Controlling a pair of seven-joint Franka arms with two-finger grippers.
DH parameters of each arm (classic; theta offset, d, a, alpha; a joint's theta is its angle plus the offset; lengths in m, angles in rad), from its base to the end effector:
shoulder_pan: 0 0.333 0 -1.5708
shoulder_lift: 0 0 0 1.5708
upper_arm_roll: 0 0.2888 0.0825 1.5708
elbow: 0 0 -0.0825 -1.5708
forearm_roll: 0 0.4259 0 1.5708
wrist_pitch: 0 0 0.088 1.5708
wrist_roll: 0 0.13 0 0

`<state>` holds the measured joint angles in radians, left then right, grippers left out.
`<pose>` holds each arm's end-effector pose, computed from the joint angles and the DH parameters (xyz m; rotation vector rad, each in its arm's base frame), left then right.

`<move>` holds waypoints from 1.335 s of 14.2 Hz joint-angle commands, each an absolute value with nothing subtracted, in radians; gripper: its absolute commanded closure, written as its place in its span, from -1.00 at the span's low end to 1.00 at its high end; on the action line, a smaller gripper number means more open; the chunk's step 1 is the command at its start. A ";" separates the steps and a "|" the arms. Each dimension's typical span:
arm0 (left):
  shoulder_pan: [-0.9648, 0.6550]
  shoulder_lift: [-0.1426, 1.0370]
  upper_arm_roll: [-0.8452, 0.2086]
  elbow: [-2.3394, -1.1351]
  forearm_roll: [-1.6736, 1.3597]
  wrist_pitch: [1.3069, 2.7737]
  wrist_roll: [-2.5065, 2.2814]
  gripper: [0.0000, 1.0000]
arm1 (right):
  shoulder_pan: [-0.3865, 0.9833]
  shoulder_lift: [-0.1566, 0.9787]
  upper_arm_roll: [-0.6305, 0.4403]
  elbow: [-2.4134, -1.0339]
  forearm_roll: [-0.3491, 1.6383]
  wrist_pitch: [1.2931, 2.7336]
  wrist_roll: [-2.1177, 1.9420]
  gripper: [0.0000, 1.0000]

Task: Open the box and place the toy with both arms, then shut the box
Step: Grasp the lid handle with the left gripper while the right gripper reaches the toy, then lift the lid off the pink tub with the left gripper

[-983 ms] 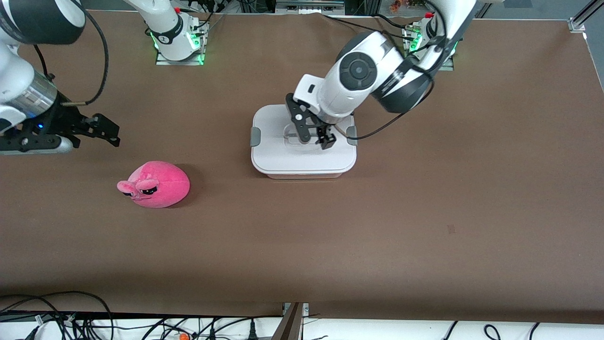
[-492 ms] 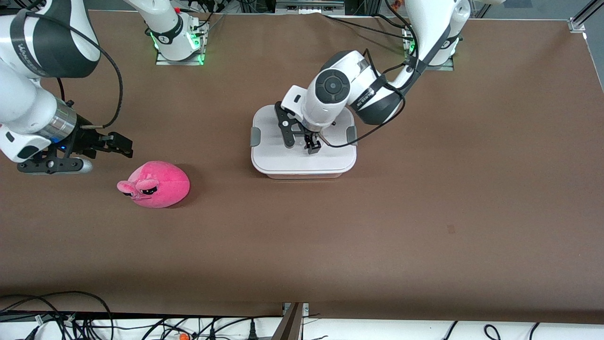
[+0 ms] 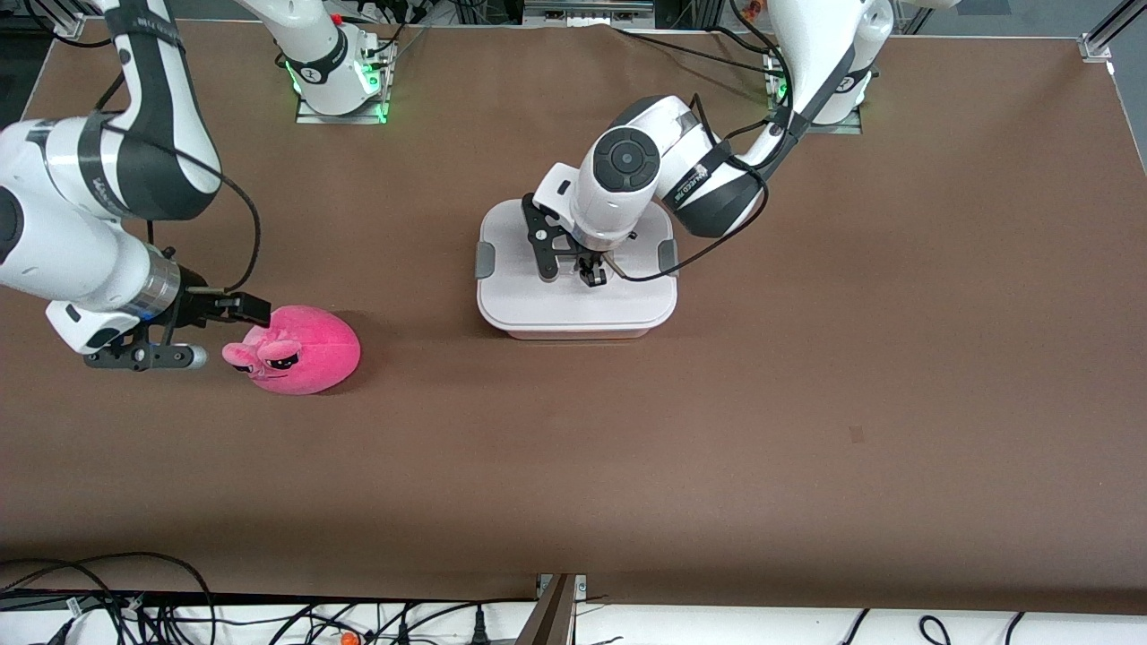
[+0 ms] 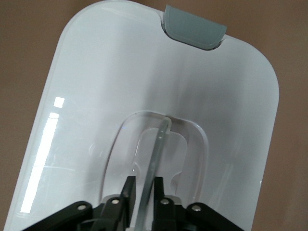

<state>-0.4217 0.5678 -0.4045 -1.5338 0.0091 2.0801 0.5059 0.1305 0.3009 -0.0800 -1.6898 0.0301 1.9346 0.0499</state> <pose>0.5120 -0.5085 0.2838 2.3578 -1.7494 -0.0156 0.6663 0.0392 0.3519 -3.1391 0.0125 0.0866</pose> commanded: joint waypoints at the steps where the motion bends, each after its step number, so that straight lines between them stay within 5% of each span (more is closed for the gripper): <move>1: -0.425 0.531 -0.402 -1.523 0.032 2.048 0.531 1.00 | 0.109 0.296 -0.075 -1.790 0.052 2.046 0.025 -0.99; 7: -0.402 0.433 -0.400 -1.509 0.017 1.912 0.528 1.00 | 0.109 0.296 -0.074 -1.894 0.054 2.172 0.025 -0.98; 13: -0.091 0.399 -0.400 -1.460 -0.002 1.591 0.812 1.00 | 0.109 0.345 -0.069 -1.936 0.054 2.284 0.025 -0.93; 15: 0.038 0.397 -0.400 -1.456 0.000 1.492 0.999 1.00 | 0.109 0.348 -0.068 -1.942 0.054 2.287 0.014 -0.62; 19: 0.208 0.403 -0.393 -1.402 0.027 1.414 1.222 1.00 | 0.109 0.377 -0.064 -1.944 0.054 2.322 0.003 0.34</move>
